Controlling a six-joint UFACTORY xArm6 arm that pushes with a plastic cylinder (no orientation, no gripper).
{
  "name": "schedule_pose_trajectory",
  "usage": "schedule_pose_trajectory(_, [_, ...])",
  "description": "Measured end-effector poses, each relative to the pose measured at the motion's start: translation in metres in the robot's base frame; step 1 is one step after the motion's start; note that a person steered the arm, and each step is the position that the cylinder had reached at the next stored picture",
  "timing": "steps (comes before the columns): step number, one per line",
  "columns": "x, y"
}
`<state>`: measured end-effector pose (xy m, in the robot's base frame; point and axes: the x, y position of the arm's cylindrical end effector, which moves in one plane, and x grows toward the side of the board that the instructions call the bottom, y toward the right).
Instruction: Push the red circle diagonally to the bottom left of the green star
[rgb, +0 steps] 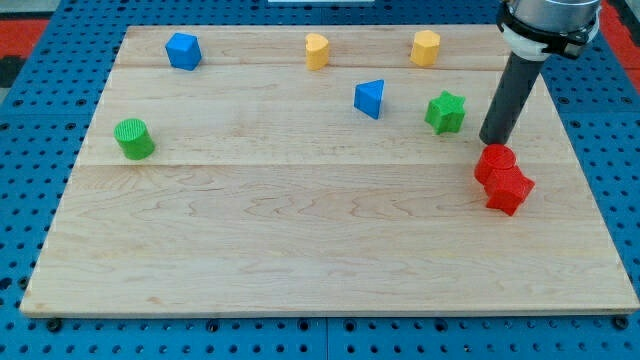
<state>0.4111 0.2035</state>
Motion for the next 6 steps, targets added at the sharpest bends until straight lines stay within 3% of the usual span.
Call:
schedule_pose_trajectory(1, [0.000,0.032])
schedule_pose_trajectory(2, [0.026,0.053])
schedule_pose_trajectory(3, [0.057,0.033])
schedule_pose_trajectory(5, [0.048,-0.066])
schedule_pose_trajectory(6, [0.076,-0.044])
